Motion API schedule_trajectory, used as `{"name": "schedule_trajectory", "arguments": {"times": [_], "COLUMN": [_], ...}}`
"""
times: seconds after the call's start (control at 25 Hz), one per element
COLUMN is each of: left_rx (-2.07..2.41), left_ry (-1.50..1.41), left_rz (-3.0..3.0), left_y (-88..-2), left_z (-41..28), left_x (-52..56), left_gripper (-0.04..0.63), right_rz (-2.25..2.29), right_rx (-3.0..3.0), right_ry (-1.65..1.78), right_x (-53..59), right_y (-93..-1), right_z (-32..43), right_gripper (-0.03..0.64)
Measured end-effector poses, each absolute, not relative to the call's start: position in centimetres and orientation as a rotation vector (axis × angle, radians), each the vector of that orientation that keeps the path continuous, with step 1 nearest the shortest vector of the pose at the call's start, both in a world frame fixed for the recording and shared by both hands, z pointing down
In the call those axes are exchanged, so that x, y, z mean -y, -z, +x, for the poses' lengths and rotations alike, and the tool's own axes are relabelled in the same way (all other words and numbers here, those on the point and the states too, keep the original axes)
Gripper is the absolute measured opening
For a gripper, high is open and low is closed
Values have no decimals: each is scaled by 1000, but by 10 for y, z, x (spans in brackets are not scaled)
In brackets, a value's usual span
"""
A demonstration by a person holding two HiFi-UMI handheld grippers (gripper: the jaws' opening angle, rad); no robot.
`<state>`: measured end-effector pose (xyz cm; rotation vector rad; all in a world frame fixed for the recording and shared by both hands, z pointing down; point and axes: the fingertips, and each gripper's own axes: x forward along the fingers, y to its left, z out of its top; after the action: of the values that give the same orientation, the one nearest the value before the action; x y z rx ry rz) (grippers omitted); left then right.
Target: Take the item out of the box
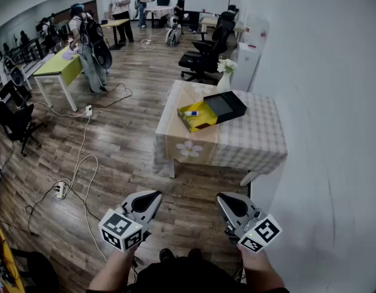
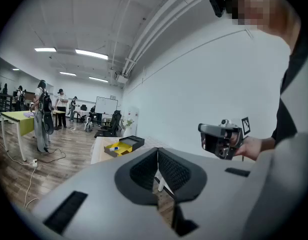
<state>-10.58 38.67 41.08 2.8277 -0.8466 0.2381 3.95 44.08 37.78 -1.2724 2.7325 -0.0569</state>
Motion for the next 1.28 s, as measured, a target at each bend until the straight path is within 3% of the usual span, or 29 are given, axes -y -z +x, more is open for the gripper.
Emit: {"name": "schedule_trajectory", "arguments": {"times": [1.28], "left_rx": [887], "left_ry": [-122], "left_rz": [2786], "left_y": [-421], "left_z": [-213], "left_x": [-377], "left_gripper": [14], "right_rz": [-1185], "right_rx": [-2782], "right_ry": [92], "right_x": [-417], "right_y": [-373], "right_z": [-67], "right_gripper": [38]}}
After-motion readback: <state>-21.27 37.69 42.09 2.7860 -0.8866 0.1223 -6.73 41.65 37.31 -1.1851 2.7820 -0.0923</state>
